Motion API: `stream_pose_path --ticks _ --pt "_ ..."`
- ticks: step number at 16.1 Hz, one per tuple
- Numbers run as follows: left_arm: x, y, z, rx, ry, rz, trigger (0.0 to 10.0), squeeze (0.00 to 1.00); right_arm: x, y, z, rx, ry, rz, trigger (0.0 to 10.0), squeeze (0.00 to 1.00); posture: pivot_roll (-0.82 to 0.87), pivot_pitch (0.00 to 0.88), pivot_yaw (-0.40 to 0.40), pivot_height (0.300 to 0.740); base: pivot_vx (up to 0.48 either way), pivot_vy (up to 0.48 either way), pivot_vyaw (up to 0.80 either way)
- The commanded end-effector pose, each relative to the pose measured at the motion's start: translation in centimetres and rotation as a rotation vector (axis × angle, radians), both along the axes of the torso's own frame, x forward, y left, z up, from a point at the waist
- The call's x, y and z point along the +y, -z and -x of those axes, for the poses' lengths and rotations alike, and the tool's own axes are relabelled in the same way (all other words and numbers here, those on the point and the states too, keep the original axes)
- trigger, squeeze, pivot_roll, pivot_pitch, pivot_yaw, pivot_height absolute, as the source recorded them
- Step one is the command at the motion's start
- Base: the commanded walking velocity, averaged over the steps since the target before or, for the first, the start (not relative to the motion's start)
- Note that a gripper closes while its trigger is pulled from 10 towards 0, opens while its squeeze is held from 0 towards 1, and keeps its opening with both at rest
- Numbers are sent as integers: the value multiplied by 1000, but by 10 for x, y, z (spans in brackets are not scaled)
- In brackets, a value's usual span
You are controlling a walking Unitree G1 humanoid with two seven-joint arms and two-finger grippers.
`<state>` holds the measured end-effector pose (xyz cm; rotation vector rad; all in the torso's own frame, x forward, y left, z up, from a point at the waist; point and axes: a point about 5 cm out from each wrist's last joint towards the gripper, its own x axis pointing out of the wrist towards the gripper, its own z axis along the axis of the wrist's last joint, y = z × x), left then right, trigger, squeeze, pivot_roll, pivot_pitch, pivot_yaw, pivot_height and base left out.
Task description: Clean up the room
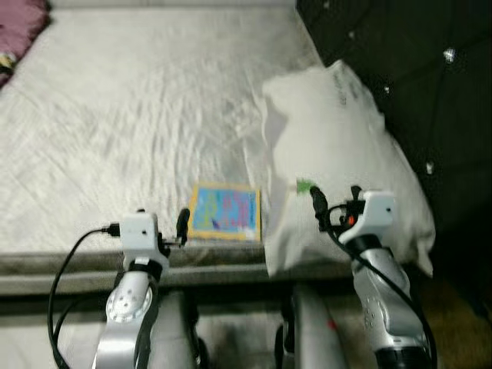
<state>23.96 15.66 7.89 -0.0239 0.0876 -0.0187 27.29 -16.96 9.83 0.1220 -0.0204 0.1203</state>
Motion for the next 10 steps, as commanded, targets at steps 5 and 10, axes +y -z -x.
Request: stream_pose_path --ticks 5,10 --pt "-2 -1 -8 -2 2 -36 10000 0 -4 -1 -3 -15 23 6 10000 0 -15 30 25 740 0 0 0" --pt "-8 -4 -13 -3 46 -13 10000 0 -7 2 -3 -9 39 26 10000 0 -15 32 20 740 0 0 0"
